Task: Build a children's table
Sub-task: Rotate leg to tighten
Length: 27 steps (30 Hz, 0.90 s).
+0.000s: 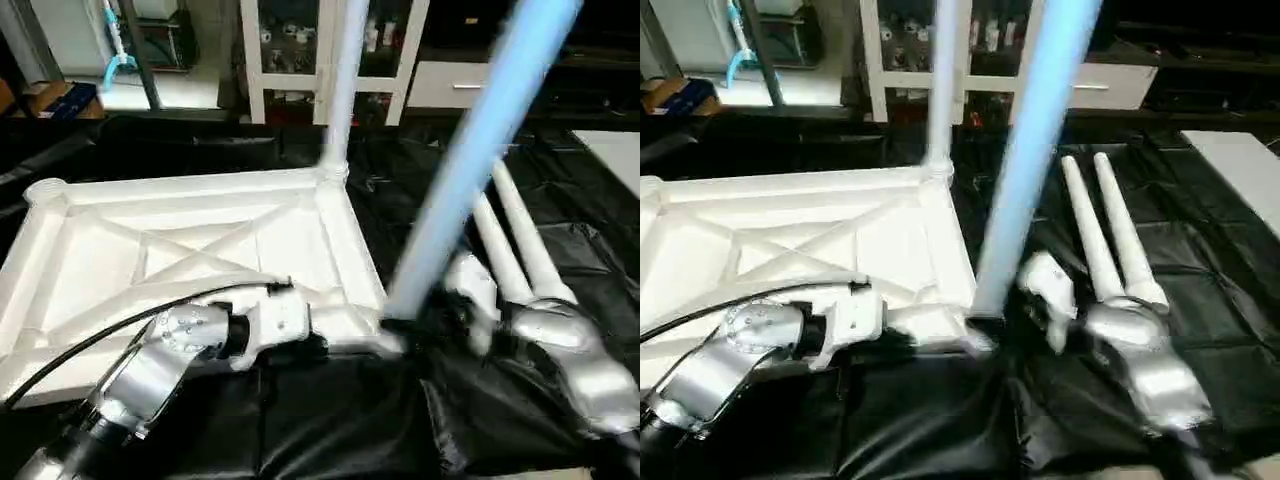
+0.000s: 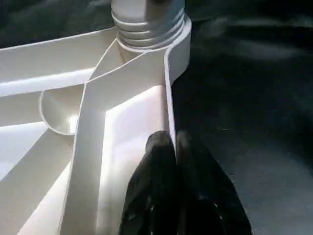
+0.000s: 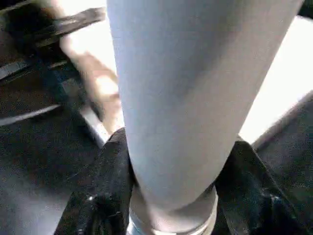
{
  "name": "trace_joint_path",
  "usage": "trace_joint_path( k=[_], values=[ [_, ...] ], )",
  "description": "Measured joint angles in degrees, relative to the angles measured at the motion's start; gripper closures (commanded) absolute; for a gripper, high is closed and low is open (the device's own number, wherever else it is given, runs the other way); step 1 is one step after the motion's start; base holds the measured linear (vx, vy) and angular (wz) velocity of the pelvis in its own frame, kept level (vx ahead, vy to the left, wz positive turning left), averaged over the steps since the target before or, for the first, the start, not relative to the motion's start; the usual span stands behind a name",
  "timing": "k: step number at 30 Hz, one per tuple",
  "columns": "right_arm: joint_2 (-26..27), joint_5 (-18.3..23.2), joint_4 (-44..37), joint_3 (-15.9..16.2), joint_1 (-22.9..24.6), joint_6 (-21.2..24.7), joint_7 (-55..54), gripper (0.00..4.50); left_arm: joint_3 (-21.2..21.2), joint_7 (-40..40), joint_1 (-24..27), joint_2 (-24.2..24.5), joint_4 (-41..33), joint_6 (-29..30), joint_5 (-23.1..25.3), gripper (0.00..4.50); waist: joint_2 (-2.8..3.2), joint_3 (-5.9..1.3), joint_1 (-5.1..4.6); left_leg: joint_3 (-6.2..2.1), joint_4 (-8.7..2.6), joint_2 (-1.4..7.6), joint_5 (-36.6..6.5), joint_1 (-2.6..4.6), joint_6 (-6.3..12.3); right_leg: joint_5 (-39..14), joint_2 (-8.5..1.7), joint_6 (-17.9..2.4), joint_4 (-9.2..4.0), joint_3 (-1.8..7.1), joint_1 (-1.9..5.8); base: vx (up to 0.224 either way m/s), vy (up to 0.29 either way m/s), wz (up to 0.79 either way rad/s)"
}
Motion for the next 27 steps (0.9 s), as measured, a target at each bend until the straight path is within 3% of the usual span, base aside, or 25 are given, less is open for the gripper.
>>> trace_joint_path(
  k=[5, 9, 15, 21, 27],
  values=[
    [4.67, -2.32, 3.89, -0.27, -3.75, 1.59, -8.98, 2.58, 0.62, 4.02, -2.41, -2.45, 3.93, 1.15, 1.12, 4.50, -0.01, 0.02, -0.29, 0.00, 0.00, -0.01, 0.07, -0.04, -0.12, 0.21, 0.03, 0.06, -0.01, 0.11, -0.03, 0.000, 0.000, 0.00],
    [12.07, -6.26, 13.94, -0.97, -11.90, 1.86, -21.55, 2.59, 1.34, 9.77, -7.75, -6.84, 11.64, 3.03, 2.90, 4.50, 0.00, 0.02, -0.78, -0.06, -0.01, -0.02, 0.25, 0.00, -0.34, 0.37, 0.05, 0.06, 0.05, 0.10, -0.14, 0.000, 0.000, 0.00],
    [20.22, -9.64, 25.80, -3.51, -20.57, 0.17, -41.09, 2.59, 3.91, 19.75, -12.88, -14.73, 18.54, 9.55, 4.29, 4.50, 0.01, 0.02, -0.08, -0.02, -0.05, -0.03, 0.31, -0.18, -0.37, 0.37, 0.05, 0.06, -0.06, 0.11, -0.32, 0.000, 0.000, 0.00],
    [22.07, -10.16, 27.14, -4.24, -20.84, -2.34, -44.60, 2.59, 4.15, 20.31, -13.30, -15.06, 18.58, 10.23, 3.33, 4.50, 0.00, 0.02, 0.05, 0.00, -0.07, -0.06, 0.32, -0.49, -0.09, 0.36, 0.03, 0.08, -0.18, 0.10, -0.55, 0.000, 0.000, 0.00],
    [18.54, -9.03, 22.34, -3.28, -16.37, -5.96, -32.95, 2.59, 3.77, 15.33, -9.44, -10.18, 15.26, 2.21, 3.31, 4.50, -0.01, 0.03, 0.00, -0.02, -0.08, 0.03, 0.56, -1.08, 0.31, 0.37, 0.08, 0.10, -0.09, 0.00, -1.15, 0.000, 0.000, 0.00]
  ],
)
